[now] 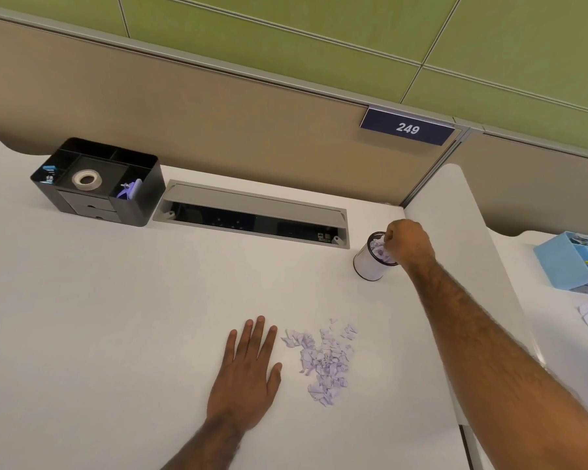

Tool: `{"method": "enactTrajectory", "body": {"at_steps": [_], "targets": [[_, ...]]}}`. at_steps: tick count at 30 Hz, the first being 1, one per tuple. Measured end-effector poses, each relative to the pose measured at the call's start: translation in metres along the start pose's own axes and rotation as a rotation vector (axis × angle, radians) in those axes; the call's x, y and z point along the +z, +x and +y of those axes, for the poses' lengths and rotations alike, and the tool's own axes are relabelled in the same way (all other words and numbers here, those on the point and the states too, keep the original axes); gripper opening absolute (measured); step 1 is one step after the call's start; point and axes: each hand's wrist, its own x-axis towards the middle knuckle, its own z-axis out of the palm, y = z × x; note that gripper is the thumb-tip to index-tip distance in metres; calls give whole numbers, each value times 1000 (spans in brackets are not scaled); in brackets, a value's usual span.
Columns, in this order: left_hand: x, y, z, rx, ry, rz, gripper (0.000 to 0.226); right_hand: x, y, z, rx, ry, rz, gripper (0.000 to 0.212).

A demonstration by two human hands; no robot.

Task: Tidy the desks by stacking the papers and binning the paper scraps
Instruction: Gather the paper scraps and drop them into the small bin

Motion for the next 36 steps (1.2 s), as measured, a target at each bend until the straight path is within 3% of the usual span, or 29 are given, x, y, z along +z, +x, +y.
{"method": "enactTrajectory", "body": {"at_steps": [9,18,20,22,26,30,33,36], "targets": [[0,0,-1,-2,14,-8,68,2,-11,5,3,64,25,29],[2,1,-2,7,15,6,69,22,-79,-3,92,511,410,27],[1,2,-2,12,19,9,68,53,-109,-5,128,570,355,25],[2,1,-1,13,16,11,68,90,-140,-5,111,596,196,28],[2,2,-1,15,11,6,68,149,-197,-7,8,486,-87,52],[2,1,-2,15,6,15,68,163,-238,-17,-231,422,-124,84],[2,1,-1,12,8,7,68,164,-259,-14,-126,491,-46,84],[3,0,-2,20,9,-15,67,171,-287,-3,24,309,-10,90]]}}
